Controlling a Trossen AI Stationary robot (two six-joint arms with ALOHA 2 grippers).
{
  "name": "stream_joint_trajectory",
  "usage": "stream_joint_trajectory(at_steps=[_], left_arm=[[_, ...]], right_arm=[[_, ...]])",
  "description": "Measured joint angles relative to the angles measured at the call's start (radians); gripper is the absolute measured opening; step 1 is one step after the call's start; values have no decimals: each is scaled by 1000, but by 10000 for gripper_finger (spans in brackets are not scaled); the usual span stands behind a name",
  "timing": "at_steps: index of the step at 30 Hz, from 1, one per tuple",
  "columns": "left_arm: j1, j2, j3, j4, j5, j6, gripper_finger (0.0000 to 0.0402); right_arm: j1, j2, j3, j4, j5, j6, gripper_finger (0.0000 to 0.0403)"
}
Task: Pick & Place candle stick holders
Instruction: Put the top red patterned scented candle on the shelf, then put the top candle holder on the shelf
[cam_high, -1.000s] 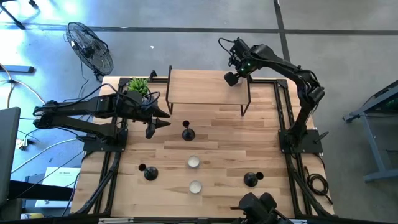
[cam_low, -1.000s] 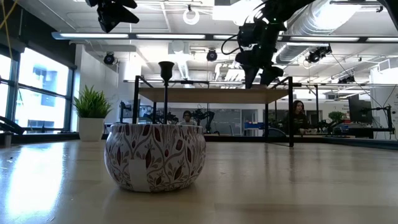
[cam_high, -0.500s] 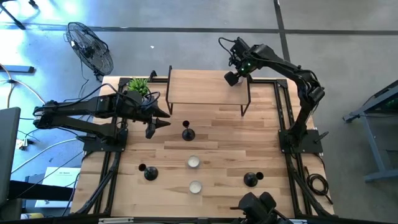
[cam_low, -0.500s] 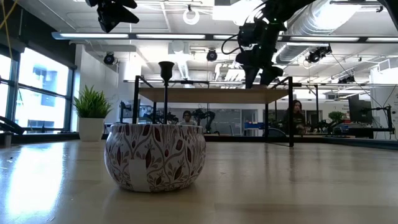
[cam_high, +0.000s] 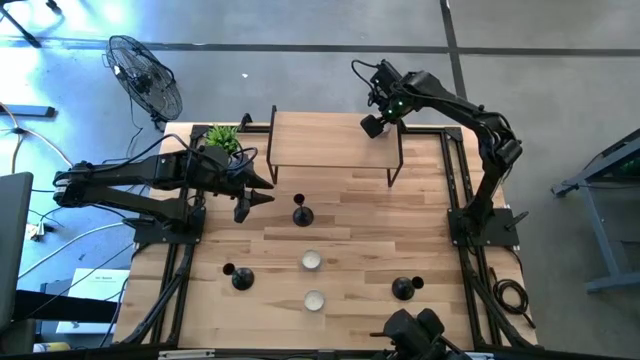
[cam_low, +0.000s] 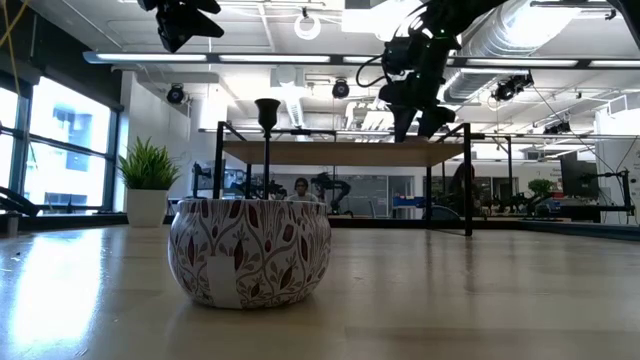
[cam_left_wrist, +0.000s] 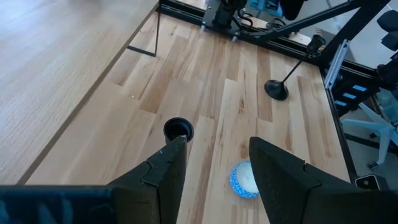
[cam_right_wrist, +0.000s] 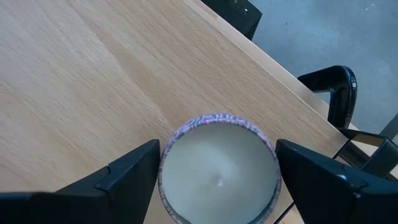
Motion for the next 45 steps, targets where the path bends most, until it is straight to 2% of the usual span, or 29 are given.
stream_joint_trajectory(at_steps=[19, 45], left_arm=[[0, 0, 0, 0, -56, 0, 173], [0, 0, 0, 0, -61, 31, 173]], right_arm=[[0, 0, 0, 1, -6, 0, 312], [0, 0, 0, 57, -7, 27, 312]])
